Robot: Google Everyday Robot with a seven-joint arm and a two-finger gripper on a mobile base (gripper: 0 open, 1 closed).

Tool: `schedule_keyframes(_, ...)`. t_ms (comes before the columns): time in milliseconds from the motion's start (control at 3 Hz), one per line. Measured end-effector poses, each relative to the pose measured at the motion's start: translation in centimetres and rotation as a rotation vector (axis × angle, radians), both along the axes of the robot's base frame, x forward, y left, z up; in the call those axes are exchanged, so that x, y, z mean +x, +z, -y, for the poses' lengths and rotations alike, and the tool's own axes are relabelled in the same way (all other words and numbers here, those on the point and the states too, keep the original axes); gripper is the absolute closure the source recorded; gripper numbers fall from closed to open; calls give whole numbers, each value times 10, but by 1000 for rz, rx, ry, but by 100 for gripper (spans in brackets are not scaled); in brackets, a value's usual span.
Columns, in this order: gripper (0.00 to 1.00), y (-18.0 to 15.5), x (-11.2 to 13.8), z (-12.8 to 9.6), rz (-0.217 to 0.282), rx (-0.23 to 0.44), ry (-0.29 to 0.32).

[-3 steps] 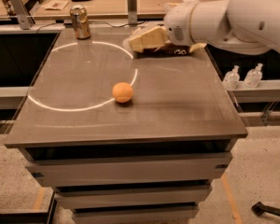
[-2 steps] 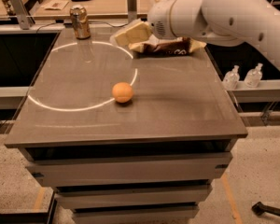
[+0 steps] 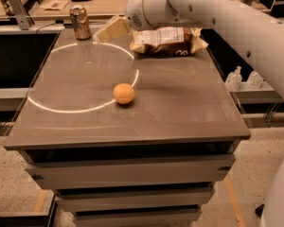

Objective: Move orange can near orange

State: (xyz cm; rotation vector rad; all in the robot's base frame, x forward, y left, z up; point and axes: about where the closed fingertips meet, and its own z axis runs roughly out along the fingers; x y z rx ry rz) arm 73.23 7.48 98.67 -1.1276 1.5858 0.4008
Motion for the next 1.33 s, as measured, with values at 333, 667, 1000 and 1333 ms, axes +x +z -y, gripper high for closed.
schedule_keyframes(333,0,0,0,0,0,0,0)
schedule_keyframes(667,0,-8,28,-4,-2,47,-27)
schedule_keyframes(1000,0,-23,69,-14,0,75,-12)
schedule_keyframes(1333,0,-58,103,-36,-25,60,68)
